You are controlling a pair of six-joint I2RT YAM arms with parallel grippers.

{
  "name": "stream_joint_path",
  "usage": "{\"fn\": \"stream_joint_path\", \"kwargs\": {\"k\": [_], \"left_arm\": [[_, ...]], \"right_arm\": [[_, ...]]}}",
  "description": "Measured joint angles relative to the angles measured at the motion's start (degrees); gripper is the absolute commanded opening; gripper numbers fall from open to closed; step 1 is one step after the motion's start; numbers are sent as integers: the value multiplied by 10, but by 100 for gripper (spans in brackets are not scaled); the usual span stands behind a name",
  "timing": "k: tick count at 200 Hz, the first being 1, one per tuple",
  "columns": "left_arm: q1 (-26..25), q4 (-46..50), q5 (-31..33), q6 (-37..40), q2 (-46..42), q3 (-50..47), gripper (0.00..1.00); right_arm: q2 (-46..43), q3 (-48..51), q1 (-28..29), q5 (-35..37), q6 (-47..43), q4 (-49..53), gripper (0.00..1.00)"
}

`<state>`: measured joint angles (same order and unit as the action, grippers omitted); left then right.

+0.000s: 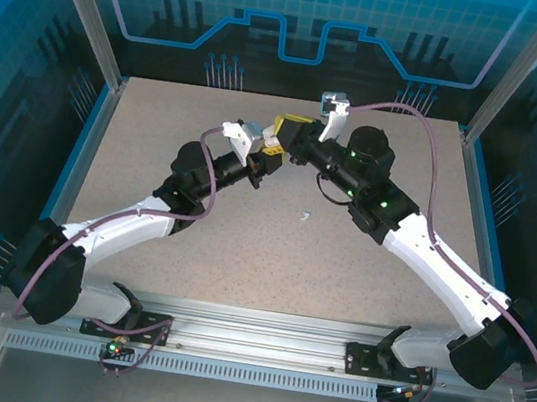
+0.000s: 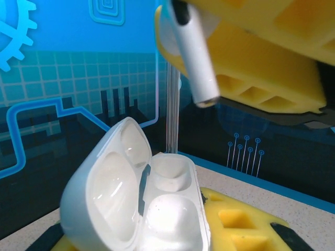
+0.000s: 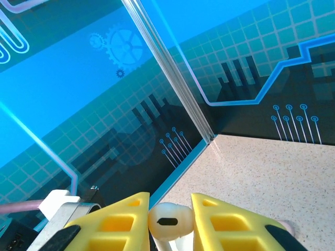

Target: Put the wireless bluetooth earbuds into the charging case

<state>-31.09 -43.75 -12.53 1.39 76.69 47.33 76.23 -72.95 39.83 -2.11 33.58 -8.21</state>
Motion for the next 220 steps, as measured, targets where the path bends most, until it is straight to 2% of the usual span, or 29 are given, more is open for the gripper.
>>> {"fn": "stream_joint_path", "kwargs": {"k": [97, 220], "left_arm": [[-3, 4, 0, 0, 4, 2, 0], [-5, 21, 0, 0, 6, 2, 0]], "right_arm": [[24, 25, 4, -14, 11, -28, 21], [-1, 80, 4, -11, 11, -67, 21]]}}
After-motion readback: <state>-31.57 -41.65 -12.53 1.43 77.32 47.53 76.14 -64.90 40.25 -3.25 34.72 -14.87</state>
